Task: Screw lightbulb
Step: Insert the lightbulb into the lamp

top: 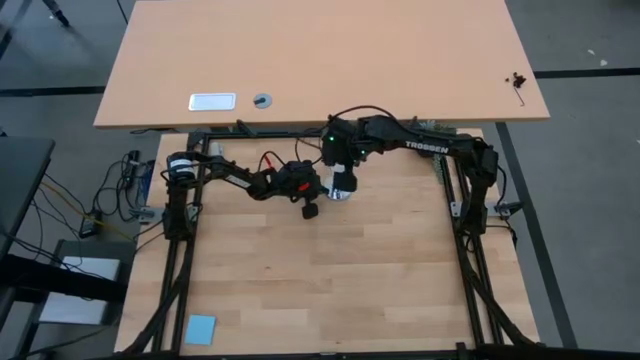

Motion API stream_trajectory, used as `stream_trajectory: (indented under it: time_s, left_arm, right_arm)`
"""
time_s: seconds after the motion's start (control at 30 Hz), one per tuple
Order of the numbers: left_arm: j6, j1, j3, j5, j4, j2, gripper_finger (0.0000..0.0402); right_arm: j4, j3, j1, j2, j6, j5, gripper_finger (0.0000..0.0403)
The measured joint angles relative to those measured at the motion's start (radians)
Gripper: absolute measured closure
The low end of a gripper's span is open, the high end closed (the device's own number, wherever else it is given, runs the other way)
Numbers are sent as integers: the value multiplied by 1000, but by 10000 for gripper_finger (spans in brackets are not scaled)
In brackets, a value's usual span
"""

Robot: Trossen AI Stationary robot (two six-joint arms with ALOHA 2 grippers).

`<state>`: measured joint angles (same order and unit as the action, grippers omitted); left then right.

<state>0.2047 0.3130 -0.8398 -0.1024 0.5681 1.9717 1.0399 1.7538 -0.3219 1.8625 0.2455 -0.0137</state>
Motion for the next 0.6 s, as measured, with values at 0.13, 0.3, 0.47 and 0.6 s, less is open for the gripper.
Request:
stream_trajectory:
  time_s: [0.13,0.3,0.47,0.6]
  left_arm:
    - [0,0,0,0,0,0,402]
    - [0,0,0,0,-1,0,401]
    - [0,0,0,0,-1,0,402]
    - [0,0,0,0,-1,0,402]
  right_arm:
    - [-5,-8,-11,1,165,-9,65]
    - [-25,-56,-24,4,249,-9,77]
    - [-41,-86,-25,4,218,-9,95]
    - [-81,-113,-26,0,109,-7,119]
